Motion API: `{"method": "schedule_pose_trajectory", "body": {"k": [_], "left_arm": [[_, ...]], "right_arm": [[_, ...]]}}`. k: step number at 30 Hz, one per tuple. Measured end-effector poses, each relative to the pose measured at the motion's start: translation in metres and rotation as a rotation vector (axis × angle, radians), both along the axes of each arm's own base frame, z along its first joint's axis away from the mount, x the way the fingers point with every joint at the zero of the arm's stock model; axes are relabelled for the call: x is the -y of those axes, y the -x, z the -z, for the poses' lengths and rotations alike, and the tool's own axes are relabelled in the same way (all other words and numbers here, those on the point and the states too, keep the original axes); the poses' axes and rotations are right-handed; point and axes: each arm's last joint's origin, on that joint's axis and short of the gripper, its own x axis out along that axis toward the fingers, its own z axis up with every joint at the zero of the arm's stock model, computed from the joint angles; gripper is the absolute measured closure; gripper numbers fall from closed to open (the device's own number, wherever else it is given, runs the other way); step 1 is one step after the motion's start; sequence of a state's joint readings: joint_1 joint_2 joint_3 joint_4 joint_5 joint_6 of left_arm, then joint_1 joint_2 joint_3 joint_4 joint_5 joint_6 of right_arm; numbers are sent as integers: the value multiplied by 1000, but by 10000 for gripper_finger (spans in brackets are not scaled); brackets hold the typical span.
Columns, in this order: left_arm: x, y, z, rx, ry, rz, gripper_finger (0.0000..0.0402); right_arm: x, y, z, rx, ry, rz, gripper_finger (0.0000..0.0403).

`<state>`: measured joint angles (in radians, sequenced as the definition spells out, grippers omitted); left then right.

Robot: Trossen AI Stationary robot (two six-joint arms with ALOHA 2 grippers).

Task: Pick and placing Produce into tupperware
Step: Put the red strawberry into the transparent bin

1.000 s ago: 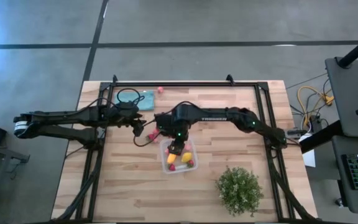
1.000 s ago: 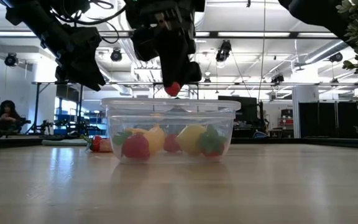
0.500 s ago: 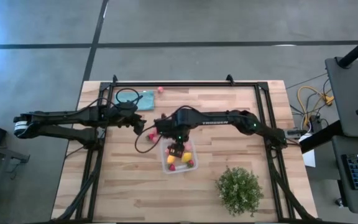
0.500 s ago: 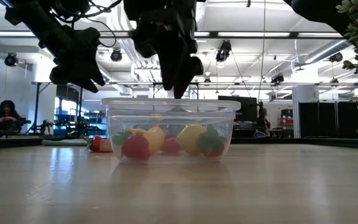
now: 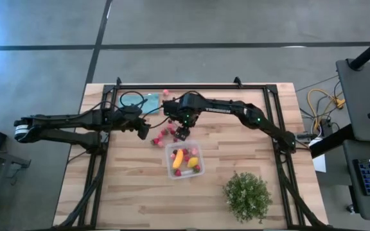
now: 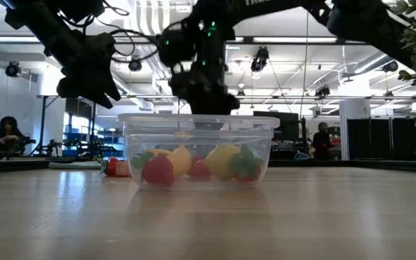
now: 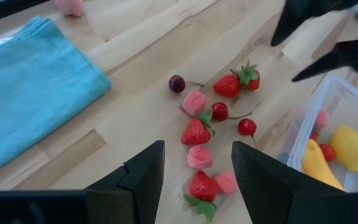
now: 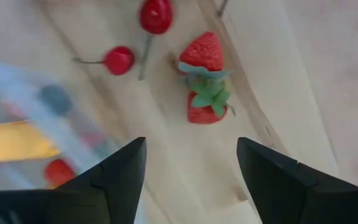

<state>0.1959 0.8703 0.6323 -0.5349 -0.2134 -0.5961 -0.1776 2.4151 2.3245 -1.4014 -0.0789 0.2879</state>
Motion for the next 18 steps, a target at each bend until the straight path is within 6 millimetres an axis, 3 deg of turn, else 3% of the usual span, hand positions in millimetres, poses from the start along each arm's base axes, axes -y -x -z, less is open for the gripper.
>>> {"method": "schedule_pose_trajectory", "body": {"k": [8, 18], "left_arm": [[1, 3, 3, -45, 9, 2, 228], [1, 3, 3, -46, 9, 1, 228]], "right_arm": [[4, -8, 35, -63, 41, -12, 168], [12, -6, 53, -88, 62, 77, 179]]}}
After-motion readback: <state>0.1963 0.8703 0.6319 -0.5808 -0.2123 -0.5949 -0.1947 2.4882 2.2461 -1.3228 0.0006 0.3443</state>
